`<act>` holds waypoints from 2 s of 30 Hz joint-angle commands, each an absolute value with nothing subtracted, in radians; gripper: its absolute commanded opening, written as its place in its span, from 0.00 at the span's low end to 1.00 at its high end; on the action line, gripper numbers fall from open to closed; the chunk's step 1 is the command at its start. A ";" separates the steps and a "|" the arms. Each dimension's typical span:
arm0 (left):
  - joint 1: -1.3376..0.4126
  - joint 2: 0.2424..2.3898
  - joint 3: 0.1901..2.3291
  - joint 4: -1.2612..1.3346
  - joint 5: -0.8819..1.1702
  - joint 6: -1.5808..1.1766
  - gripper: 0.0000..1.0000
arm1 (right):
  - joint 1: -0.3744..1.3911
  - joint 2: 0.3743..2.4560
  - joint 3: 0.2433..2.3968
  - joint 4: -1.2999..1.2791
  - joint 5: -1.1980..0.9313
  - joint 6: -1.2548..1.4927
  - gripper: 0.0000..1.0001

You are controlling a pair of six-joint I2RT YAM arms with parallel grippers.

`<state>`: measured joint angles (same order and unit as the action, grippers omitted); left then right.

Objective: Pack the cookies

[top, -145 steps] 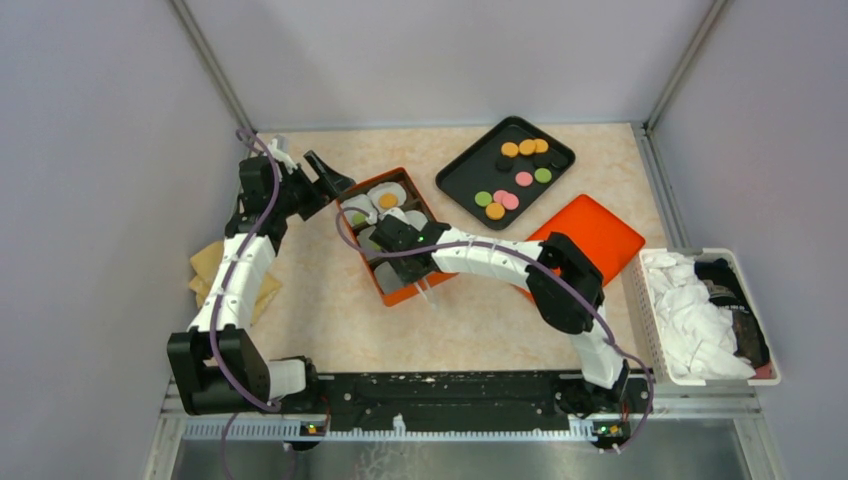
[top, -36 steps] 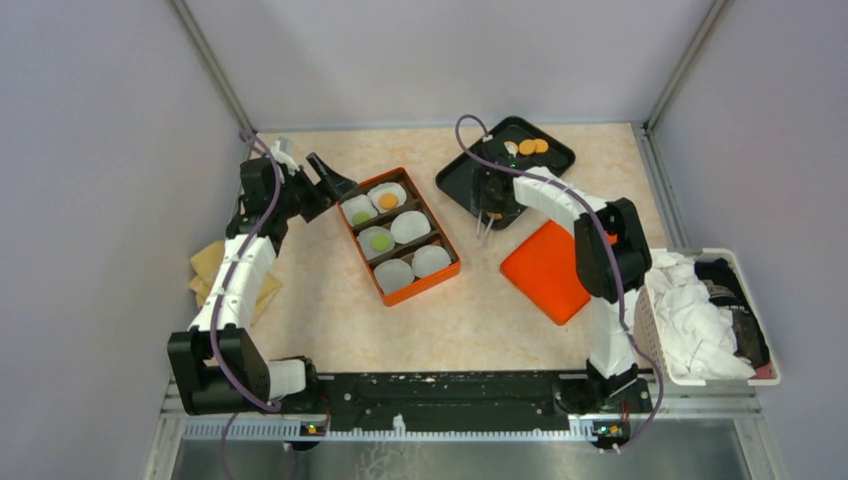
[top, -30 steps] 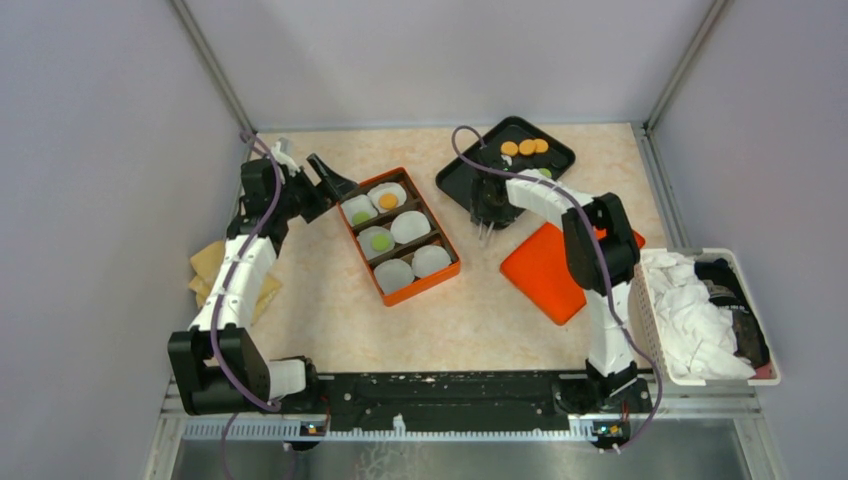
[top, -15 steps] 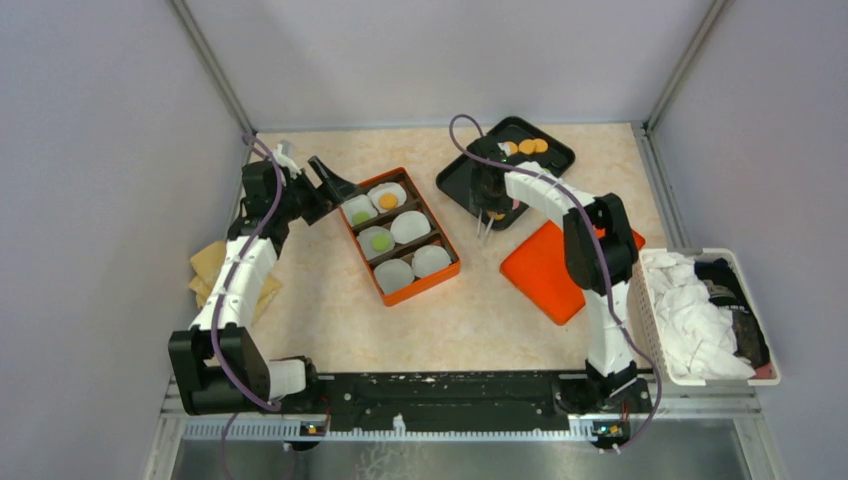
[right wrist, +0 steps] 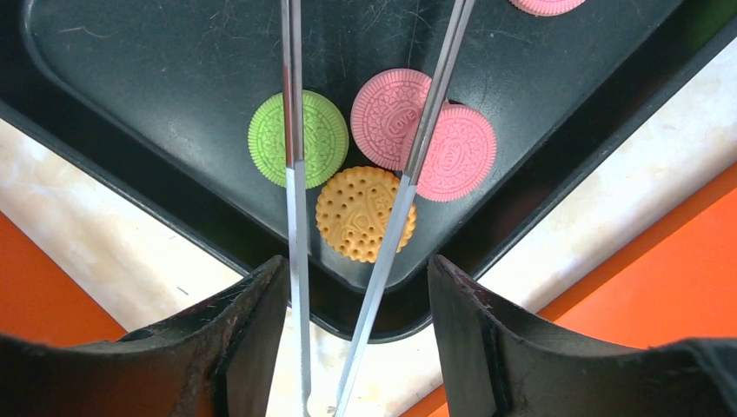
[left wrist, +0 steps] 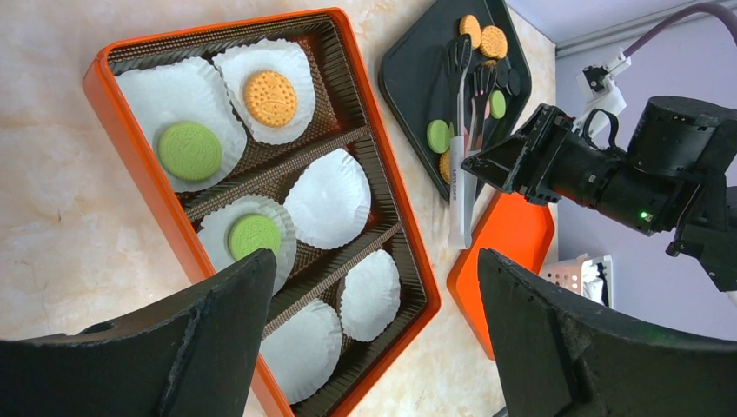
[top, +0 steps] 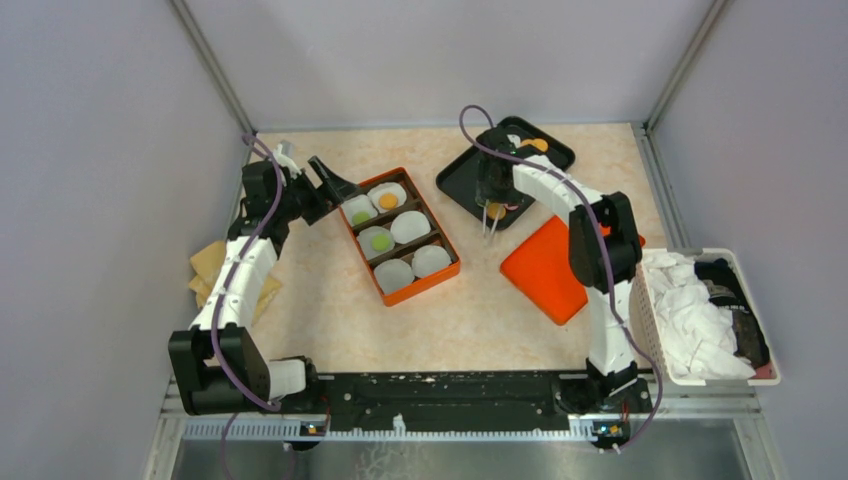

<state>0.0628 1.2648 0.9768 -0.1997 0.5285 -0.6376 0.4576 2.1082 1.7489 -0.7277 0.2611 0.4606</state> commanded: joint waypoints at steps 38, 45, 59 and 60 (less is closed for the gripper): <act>0.059 1.218 0.914 -0.128 0.571 -0.660 0.91 | 0.443 2.109 1.948 -0.809 0.270 0.403 0.12; 0.058 1.224 0.931 -0.132 0.571 -0.662 0.91 | 0.477 1.957 1.806 -0.756 0.235 0.372 0.02; 0.058 1.218 0.944 -0.148 0.556 -0.663 0.91 | 0.659 1.677 1.651 -0.752 0.242 0.297 0.00; 0.059 1.219 0.946 -0.149 0.554 -0.664 0.91 | 0.674 1.667 1.648 -0.758 0.244 0.294 0.00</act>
